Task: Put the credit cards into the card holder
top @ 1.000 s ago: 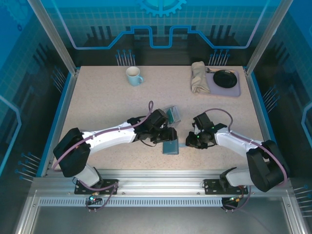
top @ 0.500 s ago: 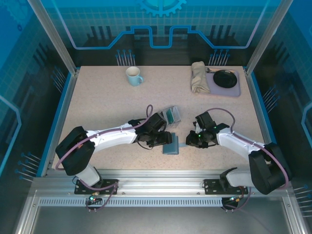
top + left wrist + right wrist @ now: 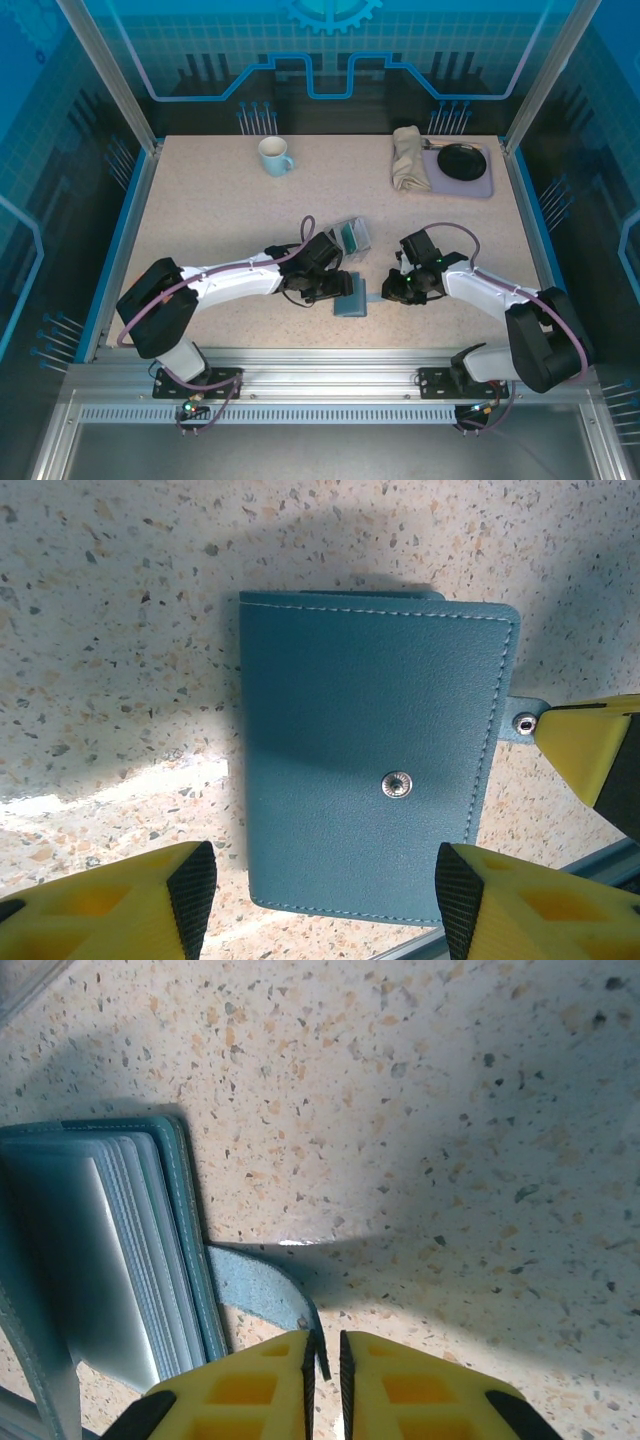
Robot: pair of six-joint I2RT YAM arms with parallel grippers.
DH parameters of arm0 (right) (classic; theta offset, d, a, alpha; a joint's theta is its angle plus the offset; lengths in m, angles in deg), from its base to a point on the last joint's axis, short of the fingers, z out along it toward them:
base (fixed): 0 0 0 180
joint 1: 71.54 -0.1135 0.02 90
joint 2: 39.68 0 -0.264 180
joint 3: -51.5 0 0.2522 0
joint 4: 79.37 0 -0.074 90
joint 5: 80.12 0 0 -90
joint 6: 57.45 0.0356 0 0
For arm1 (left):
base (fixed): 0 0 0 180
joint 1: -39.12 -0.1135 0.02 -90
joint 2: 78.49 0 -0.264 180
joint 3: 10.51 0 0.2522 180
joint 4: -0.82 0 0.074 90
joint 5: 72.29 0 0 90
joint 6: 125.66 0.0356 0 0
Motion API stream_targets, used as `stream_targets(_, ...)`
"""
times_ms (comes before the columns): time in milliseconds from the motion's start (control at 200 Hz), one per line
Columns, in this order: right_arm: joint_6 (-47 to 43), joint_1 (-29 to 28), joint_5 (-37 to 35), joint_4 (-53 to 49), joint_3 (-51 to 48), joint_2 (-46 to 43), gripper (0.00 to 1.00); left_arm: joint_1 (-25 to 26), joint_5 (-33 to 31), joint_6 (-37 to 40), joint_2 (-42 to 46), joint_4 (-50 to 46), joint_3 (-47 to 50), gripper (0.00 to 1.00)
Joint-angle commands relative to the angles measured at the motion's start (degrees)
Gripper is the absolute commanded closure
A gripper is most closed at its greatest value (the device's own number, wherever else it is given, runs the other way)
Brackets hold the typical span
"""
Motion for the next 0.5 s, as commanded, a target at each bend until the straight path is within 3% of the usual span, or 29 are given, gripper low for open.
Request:
stream_targets(0,-0.8,1.0,1.0,-0.5,0.6,-1.4,0.85,-0.3,-0.1,0.3,-1.2,-1.0,-0.5,0.37)
stream_targets(160,-0.9,1.5,3.1,0.2,0.3,-2.3,0.94,-0.4,-0.3,0.3,-2.5,-1.7,-1.1,0.39)
stream_targets(495,-0.7,2.0,9.0,3.3,-0.2,-3.9,0.96,-0.6,-1.1,0.2,-6.8,-2.4,-2.5,0.48)
